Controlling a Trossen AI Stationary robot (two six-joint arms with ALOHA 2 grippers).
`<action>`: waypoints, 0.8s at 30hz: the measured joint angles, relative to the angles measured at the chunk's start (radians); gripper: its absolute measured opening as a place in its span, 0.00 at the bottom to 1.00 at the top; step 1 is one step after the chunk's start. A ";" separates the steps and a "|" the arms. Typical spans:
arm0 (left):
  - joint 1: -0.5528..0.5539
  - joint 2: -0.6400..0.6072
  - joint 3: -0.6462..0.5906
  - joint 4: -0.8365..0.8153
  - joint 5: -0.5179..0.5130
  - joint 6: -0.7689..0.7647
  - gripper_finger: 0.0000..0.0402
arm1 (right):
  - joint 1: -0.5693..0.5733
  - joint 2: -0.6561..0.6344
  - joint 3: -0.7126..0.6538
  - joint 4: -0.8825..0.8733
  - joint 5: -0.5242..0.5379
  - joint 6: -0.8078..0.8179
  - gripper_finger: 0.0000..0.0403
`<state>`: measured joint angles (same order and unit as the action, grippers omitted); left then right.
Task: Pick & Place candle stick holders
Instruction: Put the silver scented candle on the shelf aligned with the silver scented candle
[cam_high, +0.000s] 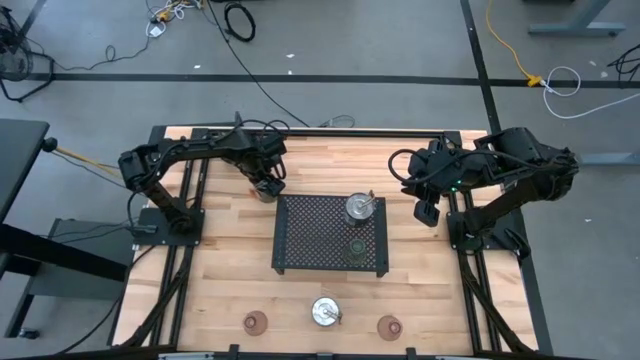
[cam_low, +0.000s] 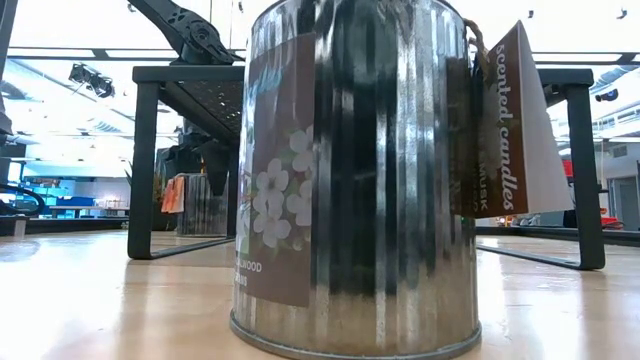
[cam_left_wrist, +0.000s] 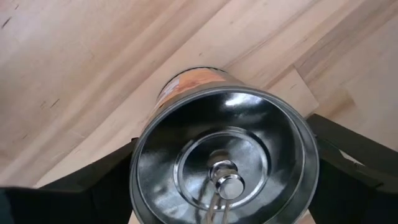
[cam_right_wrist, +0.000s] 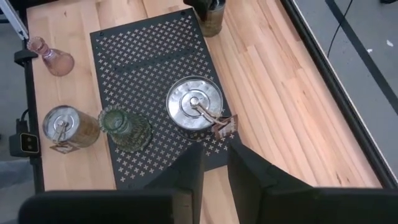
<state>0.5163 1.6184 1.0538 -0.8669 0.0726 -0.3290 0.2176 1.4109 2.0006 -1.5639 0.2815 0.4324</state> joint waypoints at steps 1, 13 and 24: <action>0.000 0.000 0.001 -0.007 0.002 0.000 0.91 | 0.000 0.000 0.000 0.000 0.004 0.000 0.18; 0.004 0.000 0.227 -0.396 -0.076 0.112 0.91 | 0.000 0.000 0.000 0.009 0.059 -0.023 0.18; -0.016 -0.001 0.641 -0.686 -0.071 0.069 0.91 | -0.001 0.000 0.000 0.024 0.099 -0.023 0.18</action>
<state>0.5001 1.6173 1.6947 -1.5533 0.0019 -0.2595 0.2166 1.4105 2.0003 -1.5398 0.3800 0.4091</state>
